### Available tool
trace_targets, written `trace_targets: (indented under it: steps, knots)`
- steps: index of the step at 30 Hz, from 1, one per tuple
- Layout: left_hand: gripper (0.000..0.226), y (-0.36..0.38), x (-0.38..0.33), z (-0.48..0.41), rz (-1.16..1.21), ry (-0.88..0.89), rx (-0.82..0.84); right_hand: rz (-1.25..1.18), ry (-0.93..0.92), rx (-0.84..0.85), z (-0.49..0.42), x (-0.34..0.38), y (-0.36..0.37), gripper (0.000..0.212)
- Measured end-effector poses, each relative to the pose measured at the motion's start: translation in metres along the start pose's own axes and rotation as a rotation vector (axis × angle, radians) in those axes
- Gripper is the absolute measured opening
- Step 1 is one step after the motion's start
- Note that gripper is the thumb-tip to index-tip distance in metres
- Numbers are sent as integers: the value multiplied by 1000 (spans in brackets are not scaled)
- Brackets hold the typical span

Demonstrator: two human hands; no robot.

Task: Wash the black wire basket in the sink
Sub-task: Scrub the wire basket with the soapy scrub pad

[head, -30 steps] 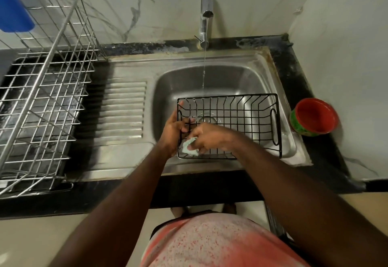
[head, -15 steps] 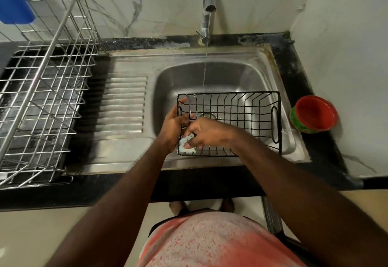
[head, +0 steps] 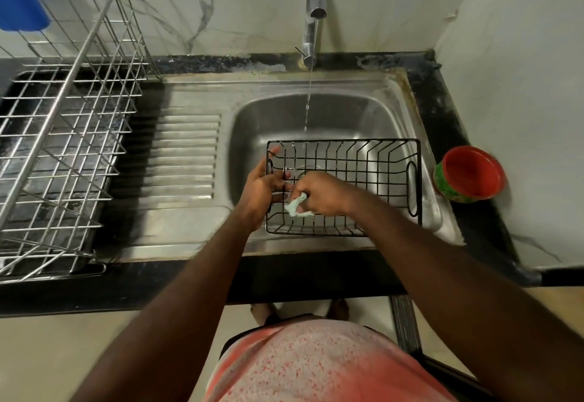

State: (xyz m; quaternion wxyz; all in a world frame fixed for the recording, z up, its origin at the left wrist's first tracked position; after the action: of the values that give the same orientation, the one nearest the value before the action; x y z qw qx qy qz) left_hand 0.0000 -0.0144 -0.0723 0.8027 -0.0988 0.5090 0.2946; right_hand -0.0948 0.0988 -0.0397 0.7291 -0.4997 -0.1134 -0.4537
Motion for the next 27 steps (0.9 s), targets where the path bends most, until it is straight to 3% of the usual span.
trace_targets:
  steps: [2,5,10,12,14,16,20,24,27]
  knots:
    - [69,-1,2,-1,2,-6,-10,158,3,-106,-3,-6,11,24]
    - [70,-2,2,-1,-8,-5,-16,172,-59,-14,3,-6,22,26]
    - [62,1,0,1,-46,20,-17,-159,-59,183,23,-8,-4,22]
    - [61,0,0,1,-50,18,-15,-139,-67,23,22,-12,-9,21]
    - [63,1,0,0,-50,13,-16,93,-88,-219,17,-16,-4,20]
    - [64,1,-1,0,-64,10,-27,251,-116,-276,13,-19,5,21]
    - [66,1,-1,1,-77,-8,-40,286,-104,3,12,-23,16,22]
    - [64,5,-1,8,-92,-5,-47,139,-60,172,19,-25,3,24]
    - [56,7,-1,14,-76,43,-73,-27,-39,113,25,-30,-11,23]
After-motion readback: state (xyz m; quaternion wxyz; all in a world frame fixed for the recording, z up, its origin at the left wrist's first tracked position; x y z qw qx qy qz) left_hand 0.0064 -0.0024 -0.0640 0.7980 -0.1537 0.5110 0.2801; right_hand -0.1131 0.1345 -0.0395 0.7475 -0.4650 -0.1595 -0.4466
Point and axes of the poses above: each hand's wrist, its own z-axis away from the middle knuckle, its own y-axis out of the palm, x = y × z, the point moved 2 cm from there along -z, towards the middle knuckle, and after that the axes turned 3 degrees about -y, right-handed, at the moved point
